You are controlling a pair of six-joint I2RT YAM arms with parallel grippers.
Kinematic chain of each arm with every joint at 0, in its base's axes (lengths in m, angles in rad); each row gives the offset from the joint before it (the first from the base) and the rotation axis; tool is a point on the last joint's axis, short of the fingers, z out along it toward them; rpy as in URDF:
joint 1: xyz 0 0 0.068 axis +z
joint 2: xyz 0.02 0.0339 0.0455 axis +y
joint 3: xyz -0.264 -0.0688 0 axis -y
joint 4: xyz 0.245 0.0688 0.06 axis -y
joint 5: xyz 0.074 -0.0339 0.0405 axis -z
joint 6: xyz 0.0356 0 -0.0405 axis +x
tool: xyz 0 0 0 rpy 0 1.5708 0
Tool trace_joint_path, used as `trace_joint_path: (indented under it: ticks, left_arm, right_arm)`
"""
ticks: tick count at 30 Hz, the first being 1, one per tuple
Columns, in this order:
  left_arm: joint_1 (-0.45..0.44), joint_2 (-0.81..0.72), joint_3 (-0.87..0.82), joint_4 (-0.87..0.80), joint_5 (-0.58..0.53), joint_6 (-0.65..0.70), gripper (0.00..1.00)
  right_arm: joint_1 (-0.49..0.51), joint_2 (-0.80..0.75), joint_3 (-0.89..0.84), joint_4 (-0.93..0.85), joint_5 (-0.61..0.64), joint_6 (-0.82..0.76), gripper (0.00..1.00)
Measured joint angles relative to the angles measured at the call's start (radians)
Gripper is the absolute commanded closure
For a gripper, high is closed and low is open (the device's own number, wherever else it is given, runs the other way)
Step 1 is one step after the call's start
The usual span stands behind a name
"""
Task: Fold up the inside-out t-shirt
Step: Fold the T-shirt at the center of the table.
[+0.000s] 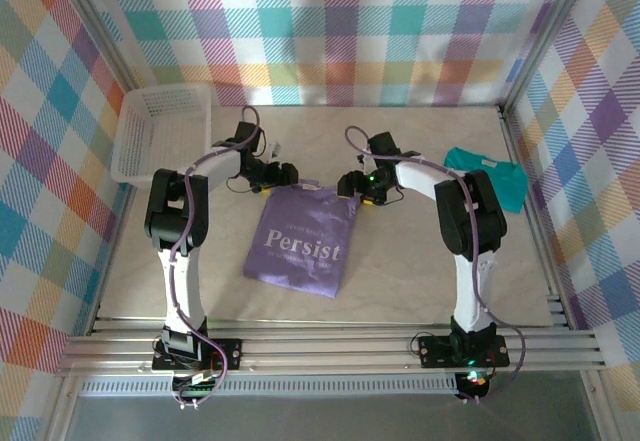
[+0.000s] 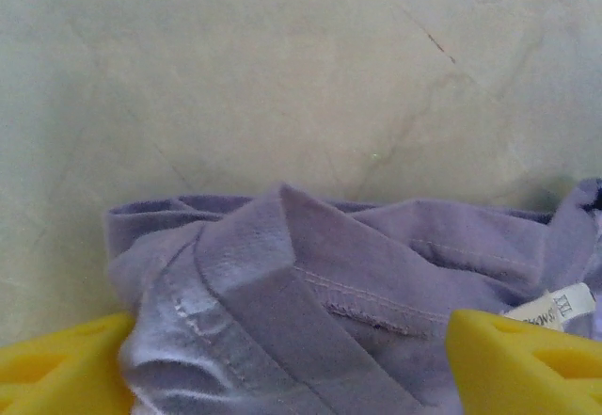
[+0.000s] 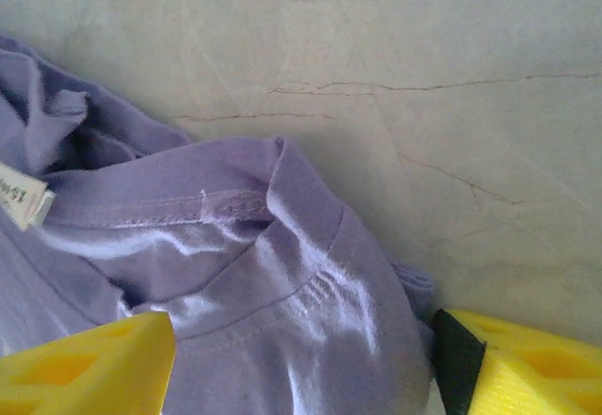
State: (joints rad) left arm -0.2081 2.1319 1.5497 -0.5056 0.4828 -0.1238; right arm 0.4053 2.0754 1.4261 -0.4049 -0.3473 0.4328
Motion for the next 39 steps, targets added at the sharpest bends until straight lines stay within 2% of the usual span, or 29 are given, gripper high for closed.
trace_joint_path:
  ticks: [8,15,20,22,28,34,39]
  left_arm:
    - [0.002,0.038,0.026,-0.017,0.082,0.020,0.40]
    - [0.024,0.061,0.026,-0.016,0.130,0.005,0.70]
    - [0.036,0.070,0.023,-0.012,0.148,-0.010,0.88]
    - [0.039,0.071,0.018,-0.010,0.156,-0.017,0.98]
    - [0.058,0.071,0.010,0.021,0.166,-0.053,1.00]
    - [0.111,0.048,-0.049,0.107,0.190,-0.138,1.00]
    - [0.119,0.023,-0.057,0.170,0.198,-0.190,1.00]
  right_arm:
    - [0.013,0.039,0.043,0.007,-0.011,0.061,0.43]
    - [0.034,0.080,0.079,0.035,-0.035,0.098,0.59]
    - [0.055,0.101,0.087,0.074,-0.049,0.114,0.73]
    - [0.055,0.103,0.087,0.086,-0.059,0.120,0.81]
    - [0.064,0.105,0.087,0.106,-0.057,0.109,0.99]
    - [0.029,0.035,0.039,0.141,-0.042,0.084,1.00]
    - [0.008,-0.004,0.038,0.208,-0.046,0.074,1.00]
